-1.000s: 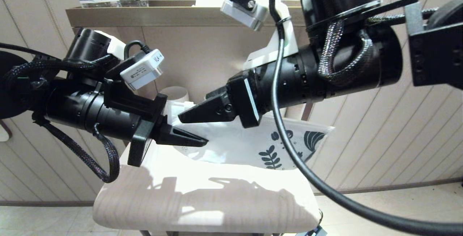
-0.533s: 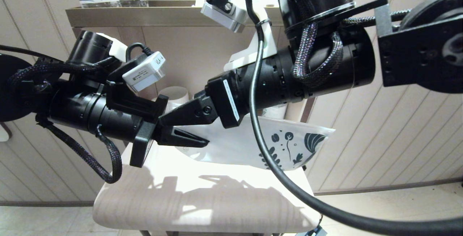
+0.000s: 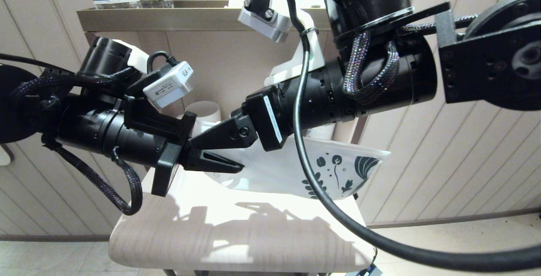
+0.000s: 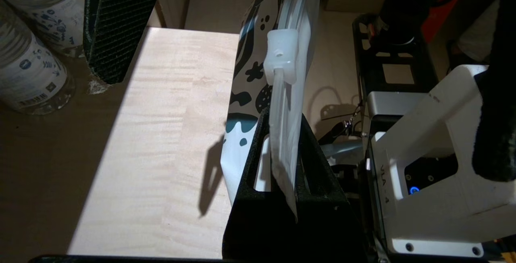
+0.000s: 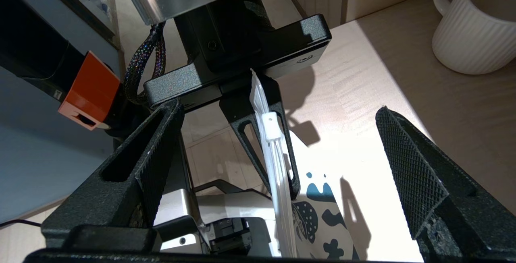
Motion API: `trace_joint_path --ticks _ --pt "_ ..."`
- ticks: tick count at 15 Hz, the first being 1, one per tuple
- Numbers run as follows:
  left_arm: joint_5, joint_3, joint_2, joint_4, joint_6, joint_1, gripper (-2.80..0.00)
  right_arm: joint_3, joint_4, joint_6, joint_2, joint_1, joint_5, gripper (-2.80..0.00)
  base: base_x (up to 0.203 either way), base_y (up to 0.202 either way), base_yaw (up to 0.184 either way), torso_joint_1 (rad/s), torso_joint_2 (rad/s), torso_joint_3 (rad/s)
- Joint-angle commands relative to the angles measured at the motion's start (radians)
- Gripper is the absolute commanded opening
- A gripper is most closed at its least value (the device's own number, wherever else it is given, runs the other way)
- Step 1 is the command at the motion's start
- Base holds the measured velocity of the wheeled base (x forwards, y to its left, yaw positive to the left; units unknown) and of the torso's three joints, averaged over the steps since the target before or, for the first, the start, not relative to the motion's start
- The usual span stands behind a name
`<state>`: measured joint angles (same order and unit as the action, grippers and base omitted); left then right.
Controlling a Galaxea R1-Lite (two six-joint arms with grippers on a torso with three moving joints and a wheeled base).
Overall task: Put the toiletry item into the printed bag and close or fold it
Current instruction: Hand it to the other hand
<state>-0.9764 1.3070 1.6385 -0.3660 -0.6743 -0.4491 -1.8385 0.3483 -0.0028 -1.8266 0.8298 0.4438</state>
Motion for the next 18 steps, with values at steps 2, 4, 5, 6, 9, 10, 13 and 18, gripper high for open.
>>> trace_joint_path --ticks 2,4,5,6,9,10,13,18 --pt "-0.005 0.0 0.001 -0.002 -0.004 0.0 -2.8 -0.002 0.001 0.0 0.001 0.0 0.003 0.0 0.0 0.0 0.0 0.0 0.0 0.0" --pt "-0.005 0.0 0.001 -0.002 -0.004 0.0 -2.8 -0.001 0.001 0.0 0.003 0.0 0.003 0.0 0.0 0.0 0.0 0.0 0.0 0.0" --pt "-0.005 0.0 0.001 -0.002 -0.004 0.0 -2.8 0.001 0.0 0.0 0.003 0.0 0.003 0.0 0.0 0.0 0.0 0.0 0.0 0.0" --pt "-0.005 0.0 0.001 -0.002 -0.004 0.0 -2.8 0.003 -0.002 0.0 0.003 0.0 0.001 0.0 0.0 0.0 0.0 0.0 0.0 0.0" --pt "-0.005 0.0 0.0 -0.002 -0.004 0.0 -2.8 0.001 0.001 0.0 0.003 0.0 0.001 -2.8 0.0 0.0 0.0 0.0 0.0 0.0" --pt "-0.005 0.0 0.0 -0.002 -0.004 0.0 -2.8 0.002 0.001 0.0 0.003 0.0 0.001 -0.29 0.0 0.0 0.0 0.0 0.0 0.0" --pt "-0.005 -0.002 0.0 -0.002 -0.004 0.0 -2.8 0.001 0.001 0.0 0.003 0.0 0.001 0.0 0.0 0.0 0.0 0.0 0.0 0.0" --pt "-0.004 0.0 0.0 -0.002 -0.004 0.0 -2.8 0.002 0.001 0.0 0.001 0.0 0.001 0.0 0.0 0.0 0.0 0.0 0.0 0.0"
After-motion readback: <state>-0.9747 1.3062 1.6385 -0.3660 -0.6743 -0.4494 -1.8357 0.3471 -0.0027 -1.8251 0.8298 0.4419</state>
